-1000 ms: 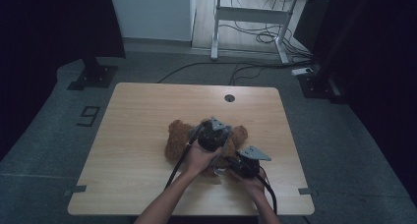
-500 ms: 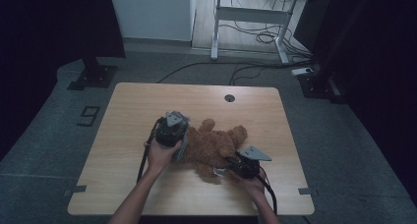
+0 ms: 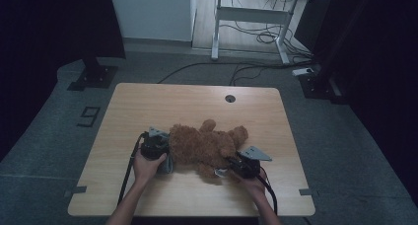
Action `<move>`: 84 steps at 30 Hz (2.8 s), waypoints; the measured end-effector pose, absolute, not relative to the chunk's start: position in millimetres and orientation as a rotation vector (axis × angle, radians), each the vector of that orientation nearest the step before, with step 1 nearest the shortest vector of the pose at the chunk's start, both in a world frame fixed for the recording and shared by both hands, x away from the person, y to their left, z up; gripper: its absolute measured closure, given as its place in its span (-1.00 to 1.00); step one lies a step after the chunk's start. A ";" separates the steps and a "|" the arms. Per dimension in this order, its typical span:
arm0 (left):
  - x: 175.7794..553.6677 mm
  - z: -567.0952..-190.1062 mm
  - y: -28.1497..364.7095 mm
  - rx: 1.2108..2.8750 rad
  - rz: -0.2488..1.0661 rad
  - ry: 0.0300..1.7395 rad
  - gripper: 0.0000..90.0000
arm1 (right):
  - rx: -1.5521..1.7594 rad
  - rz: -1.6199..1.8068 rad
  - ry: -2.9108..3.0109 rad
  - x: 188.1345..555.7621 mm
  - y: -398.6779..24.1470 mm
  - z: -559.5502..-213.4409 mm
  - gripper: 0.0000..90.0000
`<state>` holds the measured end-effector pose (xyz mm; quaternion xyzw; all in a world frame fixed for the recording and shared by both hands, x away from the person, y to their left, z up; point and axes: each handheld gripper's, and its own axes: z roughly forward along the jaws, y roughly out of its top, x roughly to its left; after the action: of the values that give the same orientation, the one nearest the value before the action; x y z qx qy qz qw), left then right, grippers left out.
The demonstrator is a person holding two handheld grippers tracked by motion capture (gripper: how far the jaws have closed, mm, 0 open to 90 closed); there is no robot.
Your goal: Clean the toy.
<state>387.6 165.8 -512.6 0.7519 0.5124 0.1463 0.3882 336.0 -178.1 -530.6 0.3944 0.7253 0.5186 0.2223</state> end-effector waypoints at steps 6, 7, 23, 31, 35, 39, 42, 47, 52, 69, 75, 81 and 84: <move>409.2 -508.2 158.6 1.884 0.399 1.330 0.78 | 1.072 1.382 1.987 358.3 -174.5 -528.0 0.52; 414.0 -507.5 159.3 1.873 0.387 1.340 0.78 | 1.077 1.380 1.981 363.7 -174.7 -527.8 0.52; 433.6 -427.9 129.3 1.823 0.429 1.152 0.77 | 1.024 1.396 1.995 375.2 -180.7 -528.9 0.52; 463.5 -450.7 108.4 1.889 0.294 1.238 0.76 | 1.007 1.408 2.006 373.9 -183.1 -528.9 0.51; 455.1 -460.9 113.4 1.873 0.278 1.235 0.77 | 0.995 1.401 2.014 371.0 -181.0 -528.1 0.49; 440.4 -463.7 114.2 1.896 0.315 1.194 0.77 | 1.005 1.386 2.025 365.6 -180.2 -525.2 0.33; 426.0 -468.3 115.0 1.887 0.340 1.160 0.78 | 1.014 1.349 2.024 358.5 -181.2 -520.8 0.01; 403.1 -474.5 116.8 1.860 0.358 1.107 0.78 | 1.045 1.411 2.030 348.5 -194.7 -509.9 -0.34; 388.0 -477.4 111.1 1.883 0.437 1.058 0.78 | 1.089 1.523 1.990 354.3 -209.9 -489.4 -0.50; 365.0 -482.7 117.3 1.827 0.426 1.033 0.77 | 1.001 1.372 2.223 363.2 -174.7 -498.2 0.51; 350.2 -469.7 121.3 1.783 0.373 1.024 0.77 | 0.953 1.437 2.142 330.9 -179.1 -515.2 0.58; 342.0 -433.0 102.4 1.753 0.391 0.951 0.77 | 0.958 1.495 2.107 322.5 -184.2 -523.4 0.59; 339.1 -414.6 74.7 1.775 0.385 0.869 0.77 | 0.955 1.496 2.102 321.8 -183.9 -524.0 0.59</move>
<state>339.1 74.7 -414.6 0.7450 0.3648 0.1617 0.5346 321.8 -183.9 -524.0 0.3405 0.7496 0.5334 0.1941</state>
